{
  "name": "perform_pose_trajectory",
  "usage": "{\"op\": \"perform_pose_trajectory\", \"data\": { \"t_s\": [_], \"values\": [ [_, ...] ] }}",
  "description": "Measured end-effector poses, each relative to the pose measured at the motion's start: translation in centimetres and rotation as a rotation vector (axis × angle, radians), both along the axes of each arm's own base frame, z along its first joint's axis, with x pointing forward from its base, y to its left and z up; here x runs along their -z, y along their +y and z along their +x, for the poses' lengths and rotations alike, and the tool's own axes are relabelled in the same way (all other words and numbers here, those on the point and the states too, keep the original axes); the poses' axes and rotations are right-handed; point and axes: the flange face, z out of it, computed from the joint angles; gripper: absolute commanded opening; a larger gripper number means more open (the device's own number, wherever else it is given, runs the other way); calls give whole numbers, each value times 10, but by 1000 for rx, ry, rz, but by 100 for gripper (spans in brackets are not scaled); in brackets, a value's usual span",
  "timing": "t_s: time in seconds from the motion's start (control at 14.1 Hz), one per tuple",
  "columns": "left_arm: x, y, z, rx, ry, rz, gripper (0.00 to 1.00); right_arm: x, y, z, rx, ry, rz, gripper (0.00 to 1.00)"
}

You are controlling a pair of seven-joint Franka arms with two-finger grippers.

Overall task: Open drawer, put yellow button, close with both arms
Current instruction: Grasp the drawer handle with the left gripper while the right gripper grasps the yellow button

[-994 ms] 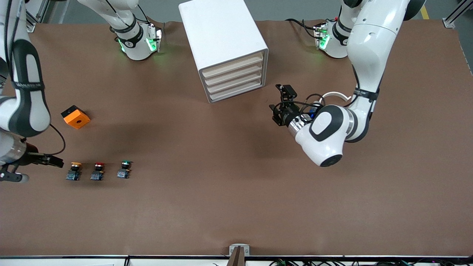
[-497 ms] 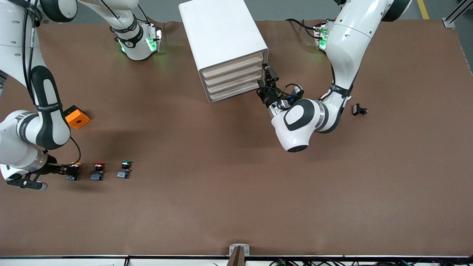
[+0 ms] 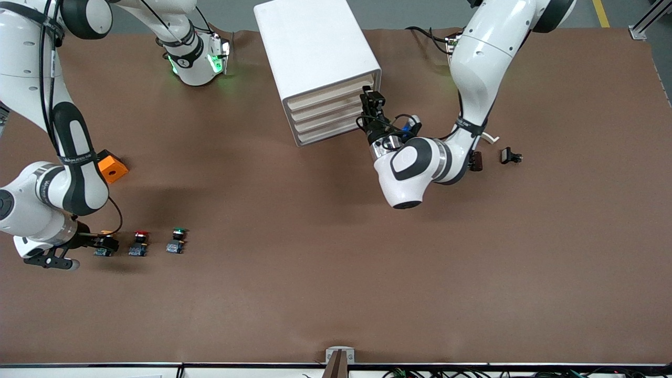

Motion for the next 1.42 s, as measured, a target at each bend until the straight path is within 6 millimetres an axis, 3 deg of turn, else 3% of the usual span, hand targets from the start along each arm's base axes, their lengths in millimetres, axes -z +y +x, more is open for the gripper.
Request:
{"op": "perform_pose_trajectory", "data": {
  "t_s": [0.21, 0.5, 0.71, 1.07, 1.28, 1.35, 1.42],
  "values": [
    [10, -7, -5, -7, 20, 9, 37, 9, -3, -2, -6, 8, -1, 100],
    [19, -6, -1, -31, 4, 21, 38, 19, -22, -8, 12, 7, 15, 100],
    [21, -8, -3, -29, 6, 23, 41, 25, -21, -9, 27, 7, 36, 100],
    [21, -28, -23, 17, 6, 23, 45, 29, -17, -7, 26, 7, 44, 100],
    [21, -40, -37, 47, 6, 24, 35, 31, -17, -5, 26, 5, 43, 99],
    [21, -44, -41, 56, 7, 25, 28, 31, -18, -4, 25, 2, 42, 75],
    [21, -47, -44, 63, 6, 25, 22, 30, -18, -2, 25, -1, 41, 43]
  ]
}}
